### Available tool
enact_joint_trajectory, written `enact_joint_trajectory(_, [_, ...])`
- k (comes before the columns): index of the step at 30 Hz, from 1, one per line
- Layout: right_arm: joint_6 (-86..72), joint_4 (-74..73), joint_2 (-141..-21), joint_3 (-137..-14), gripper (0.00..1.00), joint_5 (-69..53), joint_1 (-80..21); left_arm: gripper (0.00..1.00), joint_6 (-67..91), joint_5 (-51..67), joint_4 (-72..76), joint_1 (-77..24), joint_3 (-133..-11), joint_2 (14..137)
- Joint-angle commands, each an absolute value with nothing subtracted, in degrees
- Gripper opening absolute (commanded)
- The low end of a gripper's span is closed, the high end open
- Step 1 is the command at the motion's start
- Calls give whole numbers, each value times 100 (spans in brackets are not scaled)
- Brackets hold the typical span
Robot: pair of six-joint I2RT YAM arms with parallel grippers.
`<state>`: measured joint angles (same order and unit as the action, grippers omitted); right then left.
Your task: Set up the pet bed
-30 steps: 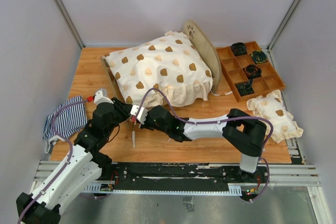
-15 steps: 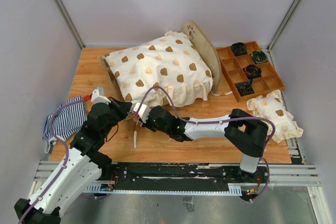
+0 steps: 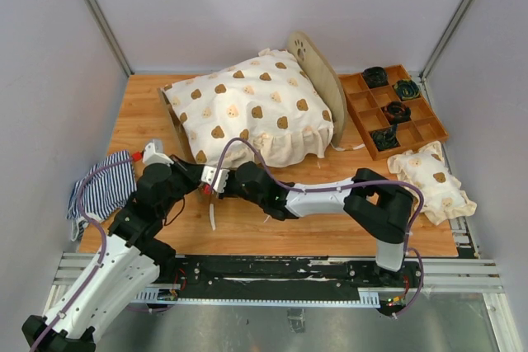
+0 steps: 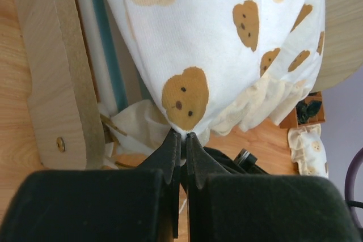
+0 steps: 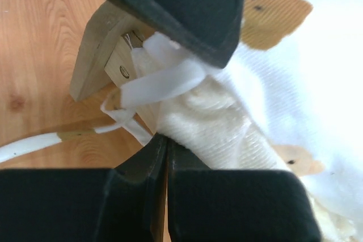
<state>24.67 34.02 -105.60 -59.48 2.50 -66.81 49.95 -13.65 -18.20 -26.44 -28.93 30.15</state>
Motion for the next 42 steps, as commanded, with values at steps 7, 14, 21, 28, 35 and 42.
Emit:
enact_joint_trajectory(7, [4451, 4534, -10821, -5755, 0, -715, -6804, 17, 4876, -1641, -2021, -2663, -3342, 2986])
enact_joint_trajectory(14, [4775, 4430, -10811, -5637, 0, -1482, -6831, 6, 4710, -1815, -2038, -2663, -3505, 2947])
enact_joint_trajectory(21, [4797, 4429, -10890, -5741, 0, -1271, -6917, 14, 4818, -1771, -2029, -2663, -3444, 2937])
enact_joint_trajectory(28, [4352, 4788, -11235, -6087, 0, -288, -6778, 31, 5120, -2138, -2804, -2663, -3666, 2754])
enact_joint_trajectory(35, [4233, 5168, -11203, -5927, 0, -716, -6776, 36, 5754, -2919, -3762, -2663, -3799, 2586])
enact_joint_trajectory(42, [4046, 5281, -11153, -5862, 0, -896, -6785, 40, 6983, -2748, -4354, -2663, -3561, 2406])
